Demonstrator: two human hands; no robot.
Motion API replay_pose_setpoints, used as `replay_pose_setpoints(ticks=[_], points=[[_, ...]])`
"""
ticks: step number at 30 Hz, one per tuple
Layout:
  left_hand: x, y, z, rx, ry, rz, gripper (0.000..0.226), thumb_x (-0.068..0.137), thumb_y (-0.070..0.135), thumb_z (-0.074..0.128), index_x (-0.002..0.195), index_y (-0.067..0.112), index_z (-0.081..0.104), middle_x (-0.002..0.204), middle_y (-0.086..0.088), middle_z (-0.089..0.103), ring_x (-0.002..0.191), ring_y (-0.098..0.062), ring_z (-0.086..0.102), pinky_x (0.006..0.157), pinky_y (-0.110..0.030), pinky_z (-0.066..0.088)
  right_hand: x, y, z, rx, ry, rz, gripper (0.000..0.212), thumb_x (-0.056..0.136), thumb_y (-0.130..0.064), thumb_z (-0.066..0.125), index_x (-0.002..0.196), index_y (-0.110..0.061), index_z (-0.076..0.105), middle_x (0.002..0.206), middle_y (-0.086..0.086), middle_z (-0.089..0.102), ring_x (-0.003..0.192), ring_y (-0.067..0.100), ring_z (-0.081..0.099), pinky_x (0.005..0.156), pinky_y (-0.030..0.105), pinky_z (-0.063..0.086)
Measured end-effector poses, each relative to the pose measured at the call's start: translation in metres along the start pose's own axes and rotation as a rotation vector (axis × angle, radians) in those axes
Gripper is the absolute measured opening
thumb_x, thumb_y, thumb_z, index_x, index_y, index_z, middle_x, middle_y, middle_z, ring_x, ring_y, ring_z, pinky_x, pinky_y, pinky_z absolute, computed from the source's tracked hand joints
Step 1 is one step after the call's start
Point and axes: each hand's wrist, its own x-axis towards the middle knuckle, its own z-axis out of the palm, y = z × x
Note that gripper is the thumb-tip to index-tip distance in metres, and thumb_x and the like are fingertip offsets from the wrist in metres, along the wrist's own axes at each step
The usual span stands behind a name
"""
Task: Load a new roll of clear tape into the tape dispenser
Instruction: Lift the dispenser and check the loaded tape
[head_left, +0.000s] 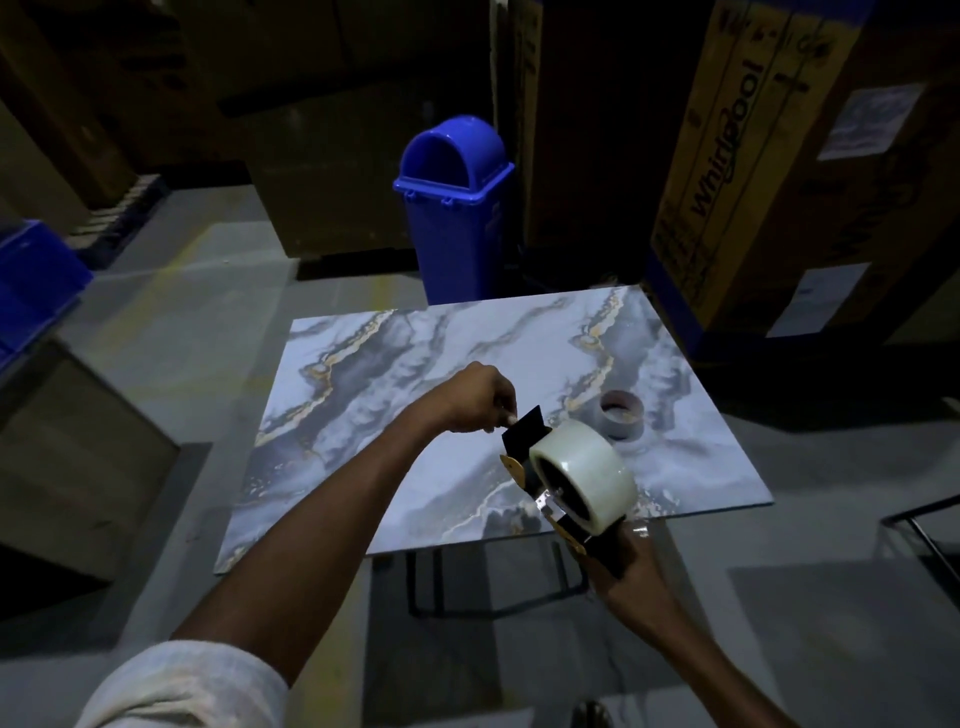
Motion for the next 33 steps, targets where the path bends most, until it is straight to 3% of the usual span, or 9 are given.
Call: replay_pose_setpoints(ticks=[2,3,5,11,14,18,23,29,33], points=[[-0.002,0.001,0.002,-0.016,0.032,0.032,0.004,0.089,0.007,0.076,0.093,0.005,0.077,0.068,0.005,0.071,0.061,-0.014,0.071,0.07,-0.037,0.062,-0.008,-0.003,0.003,-0.053,-0.011,-0.04,0.008,0.085,-0.051,0.065,0.091,-0.056,0.065,0.074,-0.026,0.069,0.065,-0.009,0.063,0.059,0.018,0.048],[-0.002,0.001,0.003,-0.035,0.045,0.045,0.008,0.088,0.007,0.078,0.095,0.005,0.077,0.071,0.002,0.074,0.059,-0.013,0.071,0.069,-0.036,0.063,-0.012,-0.002,0.005,-0.076,-0.018,-0.037,0.006,0.085,-0.052,0.063,0.087,-0.056,0.066,0.074,-0.028,0.068,0.068,-0.01,0.064,0.062,0.02,0.05],[-0.003,0.0,0.006,-0.062,0.065,0.064,0.018,0.086,0.009,0.081,0.103,0.004,0.076,0.075,-0.002,0.077,0.057,-0.012,0.072,0.067,-0.033,0.063,-0.017,0.008,0.009,-0.089,-0.013,-0.024,0.012,0.082,-0.053,0.059,0.075,-0.046,0.065,0.064,-0.019,0.065,0.064,-0.007,0.061,0.059,0.031,0.049],[-0.001,-0.012,0.02,-0.072,0.052,0.073,0.008,0.086,-0.004,0.076,0.092,0.0,0.077,0.069,0.005,0.069,0.054,0.006,0.066,0.057,-0.017,0.053,-0.028,0.004,0.025,-0.294,0.022,-0.107,0.013,0.077,-0.01,0.071,0.084,-0.021,0.072,0.082,0.001,0.069,0.067,0.008,0.062,0.056,0.001,0.032],[-0.004,-0.023,0.032,-0.093,0.042,0.06,0.002,0.087,0.0,0.077,0.088,0.002,0.077,0.072,0.003,0.069,0.059,0.011,0.062,0.056,-0.008,0.046,-0.035,0.013,0.038,-0.38,0.012,-0.079,0.024,0.069,-0.007,0.074,0.093,-0.01,0.071,0.067,0.007,0.069,0.053,0.023,0.062,0.052,0.011,0.028],[-0.011,-0.045,0.06,-0.122,0.074,0.046,0.005,0.088,0.004,0.074,0.084,0.005,0.075,0.08,0.0,0.071,0.071,0.005,0.063,0.066,-0.017,0.045,-0.054,0.037,0.06,-0.354,-0.042,0.031,0.055,0.078,-0.02,0.07,0.131,-0.017,0.057,0.086,0.01,0.074,0.067,0.034,0.068,0.048,0.032,0.05],[-0.02,-0.083,0.103,-0.148,0.019,0.037,0.005,0.09,0.01,0.076,0.085,0.01,0.073,0.083,0.0,0.075,0.082,-0.013,0.072,0.078,-0.035,0.058,-0.081,0.04,0.082,-0.266,-0.141,0.047,0.062,0.074,-0.007,0.078,0.126,-0.026,0.05,0.084,0.007,0.072,0.07,0.023,0.063,0.055,0.015,0.031],[-0.02,-0.096,0.143,-0.153,-0.003,-0.018,0.01,0.089,0.006,0.077,0.098,0.006,0.076,0.08,-0.005,0.079,0.061,0.008,0.066,0.066,-0.017,0.049,-0.102,0.073,0.099,-0.18,-0.138,0.153,0.065,0.085,-0.021,0.063,0.147,-0.022,0.044,0.113,0.007,0.071,0.095,0.03,0.068,0.069,0.039,0.057],[-0.008,-0.098,0.163,-0.106,0.03,-0.043,0.007,0.083,0.006,0.078,0.09,0.007,0.079,0.084,-0.006,0.08,0.076,-0.011,0.074,0.073,-0.027,0.056,-0.103,0.076,0.103,-0.196,-0.156,0.272,0.063,0.079,-0.019,0.062,0.142,-0.016,0.051,0.111,0.012,0.073,0.098,0.038,0.068,0.072,0.035,0.053]])
